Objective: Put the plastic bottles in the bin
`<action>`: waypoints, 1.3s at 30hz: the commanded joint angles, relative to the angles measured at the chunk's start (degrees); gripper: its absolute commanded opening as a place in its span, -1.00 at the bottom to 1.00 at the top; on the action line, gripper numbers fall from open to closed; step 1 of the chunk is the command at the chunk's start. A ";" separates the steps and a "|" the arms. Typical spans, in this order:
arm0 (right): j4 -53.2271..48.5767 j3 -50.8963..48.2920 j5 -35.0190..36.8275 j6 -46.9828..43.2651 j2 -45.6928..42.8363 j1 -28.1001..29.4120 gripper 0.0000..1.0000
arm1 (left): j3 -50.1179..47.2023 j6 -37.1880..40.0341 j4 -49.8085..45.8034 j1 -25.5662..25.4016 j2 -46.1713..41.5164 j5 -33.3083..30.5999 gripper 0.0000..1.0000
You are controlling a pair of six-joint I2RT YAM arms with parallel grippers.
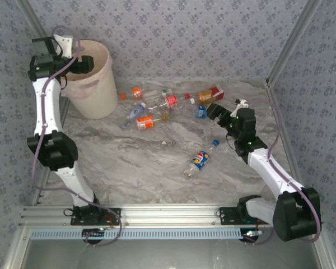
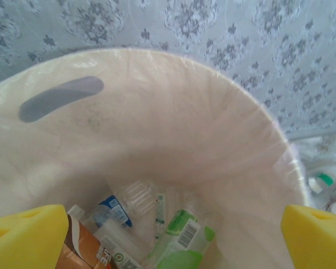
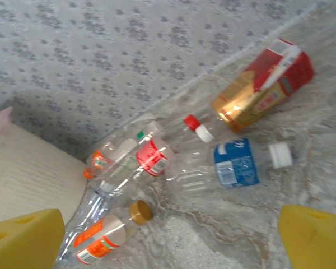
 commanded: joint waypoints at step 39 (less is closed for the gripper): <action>-35.83 -5.66 7.09 31.99 -4.39 14.00 0.98 | -45.98 -27.58 40.42 -30.28 -22.99 -2.93 0.95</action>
